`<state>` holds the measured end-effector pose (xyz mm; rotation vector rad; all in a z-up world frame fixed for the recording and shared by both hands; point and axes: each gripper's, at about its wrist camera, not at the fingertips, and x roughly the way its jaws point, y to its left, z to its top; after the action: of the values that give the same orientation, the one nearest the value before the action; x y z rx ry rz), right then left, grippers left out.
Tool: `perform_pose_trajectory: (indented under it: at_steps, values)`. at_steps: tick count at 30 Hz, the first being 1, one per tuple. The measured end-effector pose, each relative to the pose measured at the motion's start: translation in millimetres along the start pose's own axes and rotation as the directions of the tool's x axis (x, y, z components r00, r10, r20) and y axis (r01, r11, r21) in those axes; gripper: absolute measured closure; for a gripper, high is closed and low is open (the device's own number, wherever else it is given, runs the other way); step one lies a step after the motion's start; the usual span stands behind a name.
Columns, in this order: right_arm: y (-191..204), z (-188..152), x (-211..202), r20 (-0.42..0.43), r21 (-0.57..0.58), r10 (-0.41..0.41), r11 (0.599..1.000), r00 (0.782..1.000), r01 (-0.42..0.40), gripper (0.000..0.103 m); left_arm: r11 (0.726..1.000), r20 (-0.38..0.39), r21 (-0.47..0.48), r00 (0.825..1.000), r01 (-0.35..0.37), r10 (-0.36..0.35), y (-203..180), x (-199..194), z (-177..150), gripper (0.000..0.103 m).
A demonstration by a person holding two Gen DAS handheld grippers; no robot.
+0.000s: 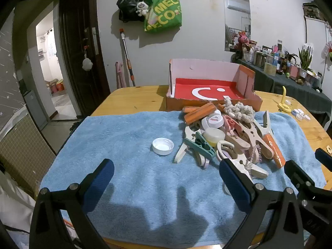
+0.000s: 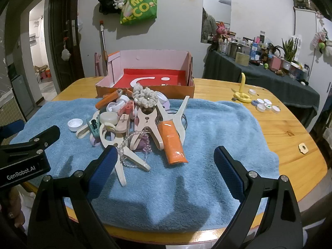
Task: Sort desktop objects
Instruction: 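Reach both tools toward the pile of clips and sticks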
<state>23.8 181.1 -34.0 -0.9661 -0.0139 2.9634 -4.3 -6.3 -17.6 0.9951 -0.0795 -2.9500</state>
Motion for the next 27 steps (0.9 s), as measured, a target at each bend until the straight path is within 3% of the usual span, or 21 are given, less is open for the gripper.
perform_pose_trajectory:
  at_steps: [13, 19, 22, 24, 27]
  values:
    - [-0.4, -1.0, -1.5, 0.004, 0.000, 0.004, 1.000, 1.000, -0.004, 0.008, 1.000, -0.013, 0.004, 1.000, 0.018, -0.018, 3.5, 2.9, -1.6, 0.000]
    - [-7.9, 0.4, 3.3, -0.005, -0.036, 0.084, 0.996, 0.996, -0.084, 0.010, 0.994, -0.054, 0.084, 0.996, 0.076, -0.072, 7.8, 16.3, -2.5, 0.000]
    - [-13.6, 1.0, 9.3, -0.031, -0.070, 0.179, 0.981, 0.983, -0.181, 0.029, 0.984, -0.085, 0.129, 0.990, 0.125, -0.115, 14.4, 25.5, -1.1, 0.011]
    - [-18.3, 1.8, 15.9, -0.053, -0.079, 0.233, 0.968, 0.971, -0.237, 0.049, 0.979, -0.115, 0.136, 0.984, 0.153, -0.137, 20.4, 35.5, 1.7, 0.016]
    - [-20.9, 5.8, 30.8, -0.082, -0.117, 0.252, 0.958, 0.964, -0.261, 0.069, 0.971, -0.141, 0.131, 0.974, 0.198, -0.180, 26.2, 43.7, 3.4, 0.018]
